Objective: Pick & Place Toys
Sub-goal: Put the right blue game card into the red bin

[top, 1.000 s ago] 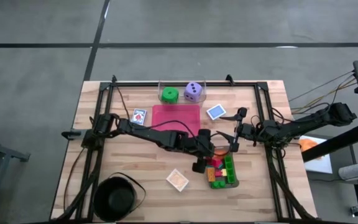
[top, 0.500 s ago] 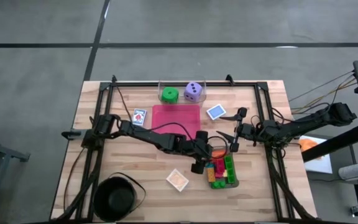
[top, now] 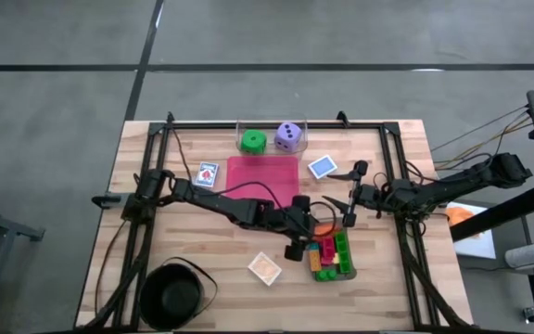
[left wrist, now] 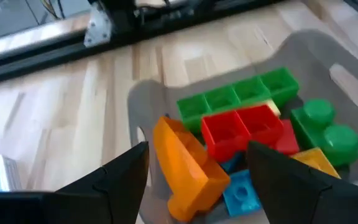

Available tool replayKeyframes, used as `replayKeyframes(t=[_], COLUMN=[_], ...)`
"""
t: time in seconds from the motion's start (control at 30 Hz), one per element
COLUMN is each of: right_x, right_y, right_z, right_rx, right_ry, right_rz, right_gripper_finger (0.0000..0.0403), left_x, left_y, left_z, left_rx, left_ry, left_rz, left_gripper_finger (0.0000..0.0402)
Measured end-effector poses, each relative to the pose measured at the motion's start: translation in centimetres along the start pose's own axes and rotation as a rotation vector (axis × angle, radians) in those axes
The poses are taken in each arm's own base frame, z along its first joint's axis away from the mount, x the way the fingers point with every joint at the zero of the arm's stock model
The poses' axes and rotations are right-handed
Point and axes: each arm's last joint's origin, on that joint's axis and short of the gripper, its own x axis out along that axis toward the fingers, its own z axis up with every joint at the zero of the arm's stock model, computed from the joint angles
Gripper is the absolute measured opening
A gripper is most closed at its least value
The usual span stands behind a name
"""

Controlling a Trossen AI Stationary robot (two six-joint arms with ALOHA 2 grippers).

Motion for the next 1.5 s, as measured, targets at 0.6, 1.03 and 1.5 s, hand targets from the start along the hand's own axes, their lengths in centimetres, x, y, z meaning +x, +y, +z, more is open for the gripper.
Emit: replayKeyframes(t=[0.6,1.03,1.5], right_x=[0.3,0.7,6.1], right_y=[0.3,-0.2,-1.5], right_z=[-0.5,-1.2,-0.9], right_rx=[0.008,0.041,0.016], right_ry=[0.026,0.088,0.616], right_rz=[0.011,-0.085,-0.077], right_gripper_finger=[0.0282,0.0282,0.0282], left_x=[-8.4,-18.4,-21.9], left_y=[0.6,1.4,1.6], left_z=[-4.5,-10.4,-13.4], left_rx=[-0.066,-0.124,-0.163], left_ry=[-0.391,-0.356,-0.381], left_rz=[0.112,0.339,0.439], left_gripper_finger=[0.0270,0.0270,0.0270])
